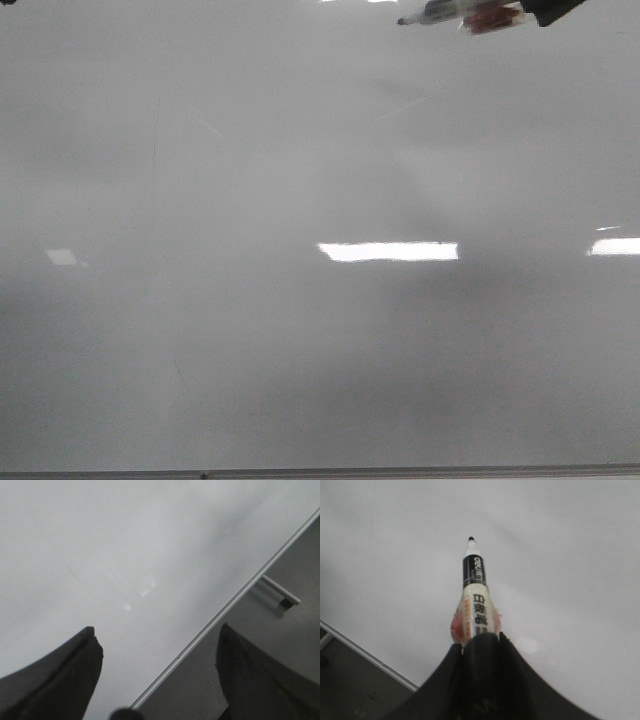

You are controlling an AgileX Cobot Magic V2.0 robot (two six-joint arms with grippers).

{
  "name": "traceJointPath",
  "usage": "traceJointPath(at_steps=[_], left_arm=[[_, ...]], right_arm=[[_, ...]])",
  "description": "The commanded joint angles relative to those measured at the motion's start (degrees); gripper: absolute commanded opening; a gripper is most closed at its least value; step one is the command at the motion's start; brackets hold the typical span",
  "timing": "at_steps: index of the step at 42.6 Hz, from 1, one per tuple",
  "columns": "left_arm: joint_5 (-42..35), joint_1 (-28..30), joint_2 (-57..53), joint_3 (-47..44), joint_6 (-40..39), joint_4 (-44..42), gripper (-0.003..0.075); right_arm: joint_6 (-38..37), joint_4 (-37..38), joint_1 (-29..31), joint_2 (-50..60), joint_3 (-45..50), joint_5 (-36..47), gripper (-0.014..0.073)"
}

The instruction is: Write number 8 on whiteboard

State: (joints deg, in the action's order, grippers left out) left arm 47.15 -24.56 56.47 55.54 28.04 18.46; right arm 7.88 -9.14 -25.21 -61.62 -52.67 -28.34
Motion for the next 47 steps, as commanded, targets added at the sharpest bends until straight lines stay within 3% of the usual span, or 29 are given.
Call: traceJointPath(at_steps=[1,21,29,38,47], left_arm=[[-3.5,0.2,-0.8,1.5,-0.6,1.7,0.047],[-3.4,0.2,-0.8,1.5,-0.6,1.7,0.047],[-3.4,0.2,-0.8,1.5,-0.6,1.7,0.047],[-3.5,0.2,-0.8,1.5,-0.6,1.7,0.047],[-3.5,0.2,-0.8,1.5,-0.6,1.7,0.047]], right_arm=[[0.1,1.3,0.4,-2.0,-4.3,2.9,-0.0068],[0.1,2.2,1.0,-13.5,-11.1,7.7,-0.0068],[3.1,3.2,-2.0,-21.0,-16.1,0.9,-0.0068],[1.4,6.7,-1.1,-21.0,-12.2,-5.4,-0.0064],[1.4,4.5,-3.1,-21.9,-5.8,2.7,-0.0064]])
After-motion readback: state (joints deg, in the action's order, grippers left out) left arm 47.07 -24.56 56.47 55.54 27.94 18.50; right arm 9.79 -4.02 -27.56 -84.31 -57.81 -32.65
